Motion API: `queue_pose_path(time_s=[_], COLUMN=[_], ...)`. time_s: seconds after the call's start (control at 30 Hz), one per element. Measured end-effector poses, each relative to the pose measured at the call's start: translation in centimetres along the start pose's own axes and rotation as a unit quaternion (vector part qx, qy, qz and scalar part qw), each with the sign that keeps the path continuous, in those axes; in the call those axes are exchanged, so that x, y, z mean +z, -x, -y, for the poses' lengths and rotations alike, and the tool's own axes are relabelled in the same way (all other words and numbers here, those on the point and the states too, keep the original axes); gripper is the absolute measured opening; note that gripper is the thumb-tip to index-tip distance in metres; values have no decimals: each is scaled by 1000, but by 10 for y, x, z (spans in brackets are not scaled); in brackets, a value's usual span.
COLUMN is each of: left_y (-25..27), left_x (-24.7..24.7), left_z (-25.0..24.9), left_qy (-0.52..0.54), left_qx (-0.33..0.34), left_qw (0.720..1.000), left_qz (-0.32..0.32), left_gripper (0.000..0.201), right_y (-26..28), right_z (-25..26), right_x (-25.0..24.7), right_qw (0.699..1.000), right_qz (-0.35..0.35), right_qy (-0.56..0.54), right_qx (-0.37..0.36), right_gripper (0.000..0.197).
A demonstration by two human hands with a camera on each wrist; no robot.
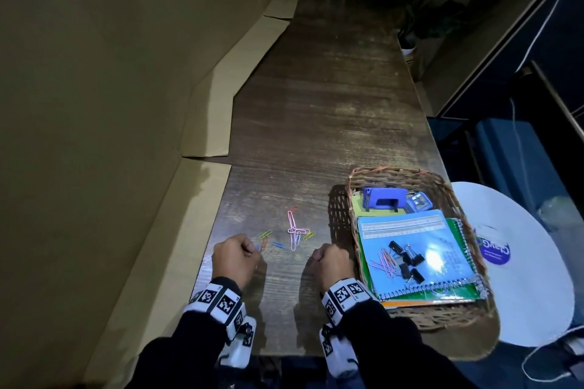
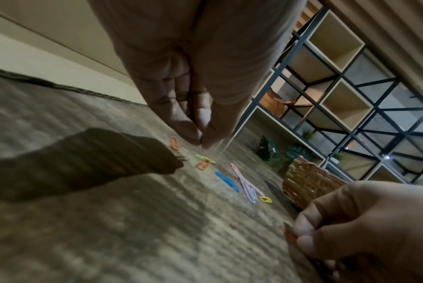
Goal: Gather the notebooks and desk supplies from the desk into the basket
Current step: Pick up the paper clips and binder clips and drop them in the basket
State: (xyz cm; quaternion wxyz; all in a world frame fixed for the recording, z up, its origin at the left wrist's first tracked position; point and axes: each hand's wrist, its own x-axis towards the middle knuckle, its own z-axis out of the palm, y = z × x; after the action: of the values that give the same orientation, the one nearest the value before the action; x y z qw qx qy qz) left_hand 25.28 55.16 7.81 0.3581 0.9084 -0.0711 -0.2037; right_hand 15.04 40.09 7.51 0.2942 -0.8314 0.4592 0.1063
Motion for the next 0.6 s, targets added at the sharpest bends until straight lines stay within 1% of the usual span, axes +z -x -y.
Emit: queue_pose_path(time_s=[0.07, 0.1, 0.2, 0.27, 0.3, 0.33, 0.4, 0.43, 0.47, 0.53, 0.6], left_y=[0, -1, -2, 2, 5, 10, 22, 28, 32, 37, 34], left_x=[2, 4, 10, 15, 19, 24, 35, 41, 47, 54, 54], left_z=[-5, -7, -19, -40, -53, -69, -97, -108, -118, -125, -119], left_qy=[9, 10, 31, 75, 97, 112, 126, 131, 126, 98, 78], left_qx=[0, 2, 27, 71, 98, 124, 172, 191, 207, 231, 245], left_qw=[1000, 1000, 997, 990, 985, 979, 965, 957, 951, 942, 939], left_qz=[12, 20, 60, 93, 107, 120, 155, 174, 193, 224, 229], left_gripper=[13, 14, 23, 31, 31, 29, 17, 12, 14, 23, 32], right_y=[4, 6, 22, 38, 47, 55, 69, 74, 76, 74, 66], right_z=[0, 0, -3, -10, -15, -21, -35, -41, -49, -65, -80], right_x=[0, -1, -8, -17, -24, -31, -47, -56, -65, -80, -91], right_qw=[999, 997, 994, 995, 995, 995, 992, 992, 991, 990, 988], right_qz=[12, 17, 38, 44, 44, 49, 57, 52, 36, -13, -69], right_qy=[36, 51, 76, 58, 36, 8, -41, -58, -76, -106, -123], right_qx=[-35, -51, -69, -75, -83, -90, -102, -102, -100, -87, -67], right_gripper=[24, 25, 25, 21, 20, 18, 9, 8, 14, 21, 20])
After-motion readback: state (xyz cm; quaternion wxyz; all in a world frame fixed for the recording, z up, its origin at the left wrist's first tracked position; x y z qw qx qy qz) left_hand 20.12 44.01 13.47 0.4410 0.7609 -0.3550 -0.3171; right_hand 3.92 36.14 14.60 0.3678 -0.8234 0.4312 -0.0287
